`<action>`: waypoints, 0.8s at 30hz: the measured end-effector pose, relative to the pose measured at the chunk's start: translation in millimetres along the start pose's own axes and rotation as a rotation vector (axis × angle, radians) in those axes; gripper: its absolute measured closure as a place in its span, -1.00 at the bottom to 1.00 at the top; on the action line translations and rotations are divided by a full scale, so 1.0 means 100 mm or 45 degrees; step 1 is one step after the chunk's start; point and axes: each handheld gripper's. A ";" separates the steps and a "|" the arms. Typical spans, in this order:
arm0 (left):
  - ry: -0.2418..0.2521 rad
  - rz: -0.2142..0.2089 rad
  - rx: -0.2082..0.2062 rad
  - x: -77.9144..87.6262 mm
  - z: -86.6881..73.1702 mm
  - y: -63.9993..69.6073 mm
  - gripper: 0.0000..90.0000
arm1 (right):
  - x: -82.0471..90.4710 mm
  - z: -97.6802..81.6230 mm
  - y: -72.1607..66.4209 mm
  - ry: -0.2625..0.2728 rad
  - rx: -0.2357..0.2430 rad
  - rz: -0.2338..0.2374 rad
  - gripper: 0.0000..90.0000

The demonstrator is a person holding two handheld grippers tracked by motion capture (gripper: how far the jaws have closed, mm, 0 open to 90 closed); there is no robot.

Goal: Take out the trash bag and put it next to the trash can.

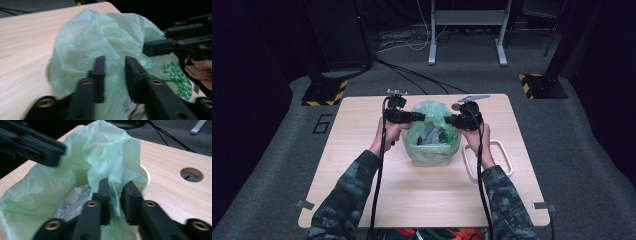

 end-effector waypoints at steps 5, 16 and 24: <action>-0.002 0.078 -0.009 0.19 -0.03 -0.02 -0.08 | 0.18 0.01 0.02 0.019 -0.059 0.016 -0.06; -0.089 0.067 0.000 0.18 -0.36 -0.06 -0.20 | 0.22 -0.24 0.04 -0.109 -0.052 0.001 0.14; -0.133 0.152 -0.078 0.16 -0.42 0.00 0.48 | 0.25 -0.29 -0.04 -0.074 0.006 -0.037 0.68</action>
Point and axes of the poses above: each handheld gripper's, and its own axes: x roughly backward along the jaws, z roughly out of its top, y roughly to its right, and after that the axes turned 12 degrees about -x, right-handed
